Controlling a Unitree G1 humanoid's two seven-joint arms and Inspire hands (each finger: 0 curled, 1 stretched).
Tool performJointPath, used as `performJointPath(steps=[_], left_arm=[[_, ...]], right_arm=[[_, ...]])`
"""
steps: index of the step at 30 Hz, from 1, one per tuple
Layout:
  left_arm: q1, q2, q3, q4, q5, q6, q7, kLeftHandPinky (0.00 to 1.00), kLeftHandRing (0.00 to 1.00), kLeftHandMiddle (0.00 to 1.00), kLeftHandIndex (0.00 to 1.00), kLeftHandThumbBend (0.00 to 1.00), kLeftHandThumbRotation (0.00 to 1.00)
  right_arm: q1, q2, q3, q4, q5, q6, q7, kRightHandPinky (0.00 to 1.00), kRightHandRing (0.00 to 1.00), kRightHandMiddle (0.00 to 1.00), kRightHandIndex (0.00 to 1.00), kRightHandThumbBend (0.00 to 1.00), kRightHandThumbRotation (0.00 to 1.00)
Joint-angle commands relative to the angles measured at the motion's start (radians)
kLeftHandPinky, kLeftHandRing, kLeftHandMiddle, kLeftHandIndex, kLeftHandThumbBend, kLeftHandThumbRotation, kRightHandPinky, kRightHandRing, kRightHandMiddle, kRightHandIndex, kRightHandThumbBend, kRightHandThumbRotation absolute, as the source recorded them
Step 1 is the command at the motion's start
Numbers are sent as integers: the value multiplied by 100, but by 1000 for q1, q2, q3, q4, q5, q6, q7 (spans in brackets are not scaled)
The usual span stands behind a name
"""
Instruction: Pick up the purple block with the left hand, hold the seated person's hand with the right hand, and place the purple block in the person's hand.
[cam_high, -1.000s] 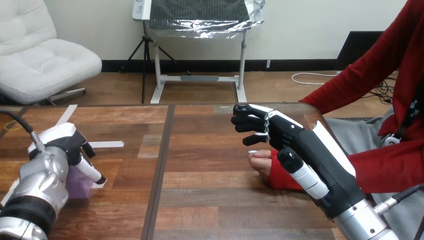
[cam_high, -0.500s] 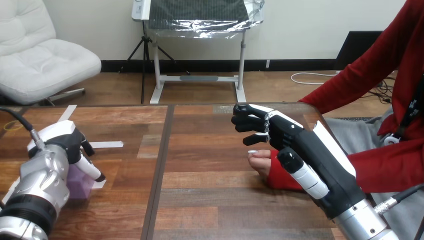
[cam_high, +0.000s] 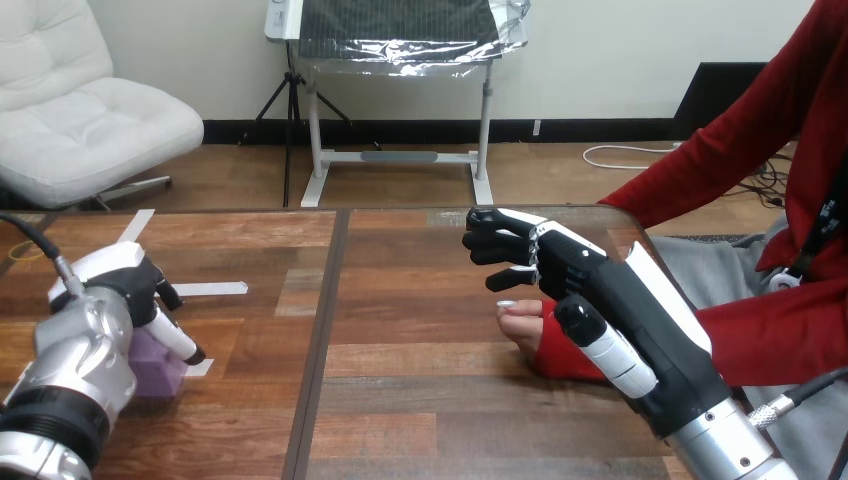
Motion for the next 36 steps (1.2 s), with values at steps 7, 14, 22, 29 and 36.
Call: performJointPath(steps=[7,14,22,29,36], left_arm=[[-11,47,4,-108,18,14,-26,42,70,76,70,77,5],[0,57,1,-123,21,11,-30,40,67,75,70,78,7],[9,68,3,-144,15,6,-58,42,69,76,72,78,7],[14,72,6,-156,8,8,-87,46,78,80,75,78,7],[14,66,11,-162,5,32,-107,51,82,83,77,77,7]], right_arm=[[-44,-2,-23,-29,-1,-4,-15,71,80,81,82,97,100],[-45,-2,-23,-26,3,-5,-13,71,80,81,82,98,100],[-47,-1,-21,-25,1,-4,-13,71,80,81,82,98,100],[-46,-1,-22,-27,0,-4,-14,71,80,81,82,98,100],[-47,0,-22,-24,4,-8,-12,71,80,81,82,99,100]])
